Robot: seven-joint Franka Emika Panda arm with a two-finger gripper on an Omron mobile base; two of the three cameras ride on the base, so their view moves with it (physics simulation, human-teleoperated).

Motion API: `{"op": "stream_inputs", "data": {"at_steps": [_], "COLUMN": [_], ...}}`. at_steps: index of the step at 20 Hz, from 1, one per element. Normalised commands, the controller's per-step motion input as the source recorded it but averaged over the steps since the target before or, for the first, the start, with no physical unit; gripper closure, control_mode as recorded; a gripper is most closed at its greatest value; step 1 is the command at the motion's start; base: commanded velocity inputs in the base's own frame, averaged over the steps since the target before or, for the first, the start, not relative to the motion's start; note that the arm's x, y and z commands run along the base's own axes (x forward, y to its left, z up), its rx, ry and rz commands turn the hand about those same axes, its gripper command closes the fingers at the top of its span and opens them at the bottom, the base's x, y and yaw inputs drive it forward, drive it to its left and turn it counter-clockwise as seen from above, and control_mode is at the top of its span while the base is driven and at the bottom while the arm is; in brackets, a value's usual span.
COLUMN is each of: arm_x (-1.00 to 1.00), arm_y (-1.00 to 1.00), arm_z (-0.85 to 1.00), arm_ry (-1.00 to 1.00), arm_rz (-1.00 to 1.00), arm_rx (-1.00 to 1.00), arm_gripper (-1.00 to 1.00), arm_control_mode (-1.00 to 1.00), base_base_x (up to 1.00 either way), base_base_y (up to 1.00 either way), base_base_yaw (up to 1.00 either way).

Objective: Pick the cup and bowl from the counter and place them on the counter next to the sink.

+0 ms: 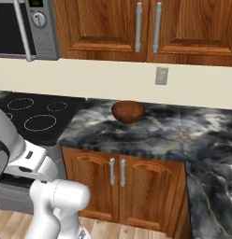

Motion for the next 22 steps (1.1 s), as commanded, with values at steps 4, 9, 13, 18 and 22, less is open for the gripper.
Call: {"op": "stream_inputs", "data": {"at_steps": [4,9,13,18,22], "arm_x": [0.00,0.00,0.00,0.00,0.00], "arm_y": [0.00,0.00,0.00,0.00,0.00], "arm_z": [0.00,0.00,0.00,0.00,0.00], "arm_ry": [0.00,0.00,0.00,0.00,0.00], "arm_rz": [0.00,0.00,0.00,0.00,0.00], "arm_rx": [0.00,0.00,0.00,0.00,0.00], "arm_gripper": [-1.00,-1.00,-1.00,-1.00,-1.00], "arm_control_mode": [1.00,1.00,1.00,1.00,1.00], "base_base_x": [0.88,0.85,0.76,0.05,0.00], "base_base_y": [0.09,0.03,0.00,0.00,0.00], "base_base_yaw": [0.04,0.01,0.01,0.00,0.00]}}
